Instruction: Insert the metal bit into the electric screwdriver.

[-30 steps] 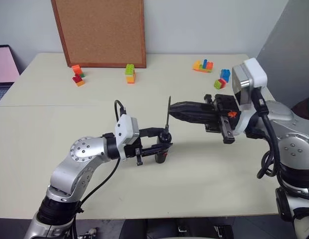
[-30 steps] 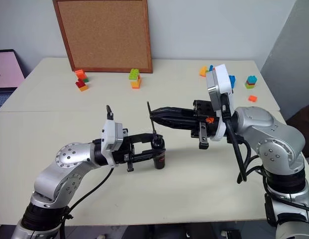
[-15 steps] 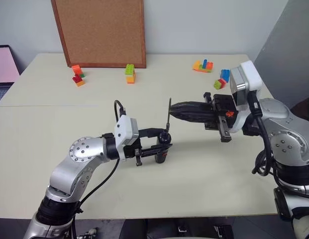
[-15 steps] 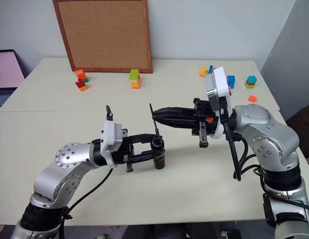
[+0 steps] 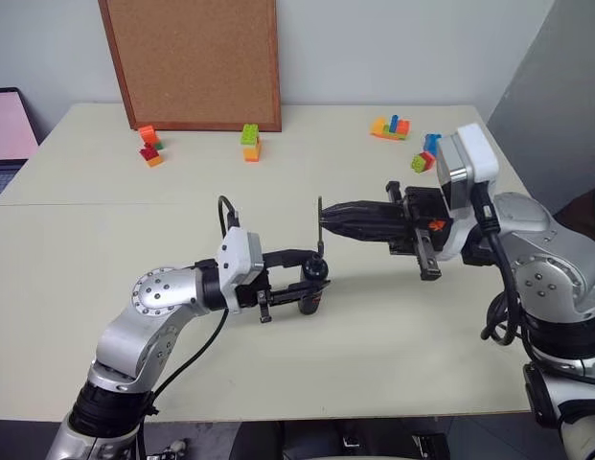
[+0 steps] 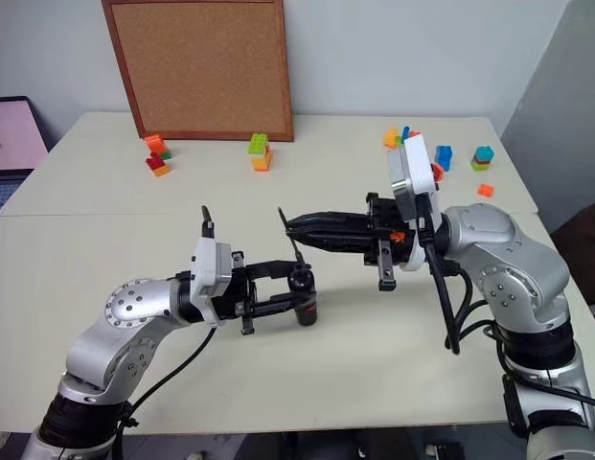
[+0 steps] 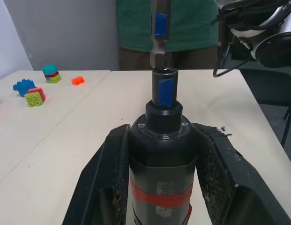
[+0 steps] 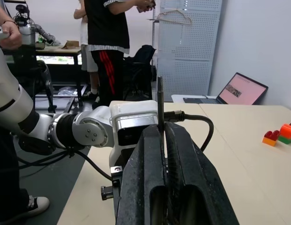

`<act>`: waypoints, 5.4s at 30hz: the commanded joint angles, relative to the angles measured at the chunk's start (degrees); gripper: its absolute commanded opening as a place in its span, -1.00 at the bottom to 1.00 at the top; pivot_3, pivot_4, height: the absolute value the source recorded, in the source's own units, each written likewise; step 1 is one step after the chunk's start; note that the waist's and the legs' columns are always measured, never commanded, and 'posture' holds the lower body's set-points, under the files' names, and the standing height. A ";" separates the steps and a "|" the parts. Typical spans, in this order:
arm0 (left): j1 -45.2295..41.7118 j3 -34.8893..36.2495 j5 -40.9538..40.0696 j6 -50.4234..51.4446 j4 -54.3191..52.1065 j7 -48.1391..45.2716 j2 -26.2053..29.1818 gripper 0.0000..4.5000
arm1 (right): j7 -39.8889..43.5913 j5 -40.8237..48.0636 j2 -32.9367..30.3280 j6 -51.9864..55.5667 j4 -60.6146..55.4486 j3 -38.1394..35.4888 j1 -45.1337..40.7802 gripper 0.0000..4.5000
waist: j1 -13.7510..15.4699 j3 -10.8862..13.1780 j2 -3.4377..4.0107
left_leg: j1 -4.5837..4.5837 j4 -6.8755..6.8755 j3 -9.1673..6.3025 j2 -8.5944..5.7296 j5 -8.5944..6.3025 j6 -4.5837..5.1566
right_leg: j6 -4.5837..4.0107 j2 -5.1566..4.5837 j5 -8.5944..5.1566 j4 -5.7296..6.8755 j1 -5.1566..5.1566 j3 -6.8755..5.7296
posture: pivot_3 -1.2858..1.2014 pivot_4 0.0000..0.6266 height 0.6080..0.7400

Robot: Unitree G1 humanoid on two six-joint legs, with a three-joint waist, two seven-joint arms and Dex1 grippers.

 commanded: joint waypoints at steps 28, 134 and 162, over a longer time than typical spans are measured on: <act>0.80 -0.45 1.83 -0.77 3.01 -0.86 1.50 -0.27 | 2.46 -6.37 2.18 -4.59 -1.96 3.50 -1.72 -1.00 | -0.05 -0.03 0.01 | 0.63 -0.08 0.01 0.01 0.00 0.00 | -0.03 0.00 -0.01 -0.01 0.54 0.01 | 0.03 -0.52 1.00; -0.04 0.78 -0.02 2.24 2.64 -0.62 3.30 -0.27 | -5.74 -0.42 8.63 -3.07 -2.59 0.04 4.09 -1.00 | -0.09 -0.01 0.02 | 0.62 -0.65 0.01 0.03 -0.01 0.00 | -0.05 0.00 -0.04 -0.47 0.51 -0.01 | 0.03 -0.52 1.00; -0.32 0.72 -0.22 3.06 1.87 -0.25 3.30 -0.27 | -4.43 0.02 7.14 -2.92 -2.02 -1.05 4.28 -1.00 | -0.12 -0.02 0.02 | 0.63 -0.95 0.01 0.05 0.00 -0.01 | -0.04 0.00 -0.03 -0.81 0.55 -0.03 | 0.03 -0.52 1.00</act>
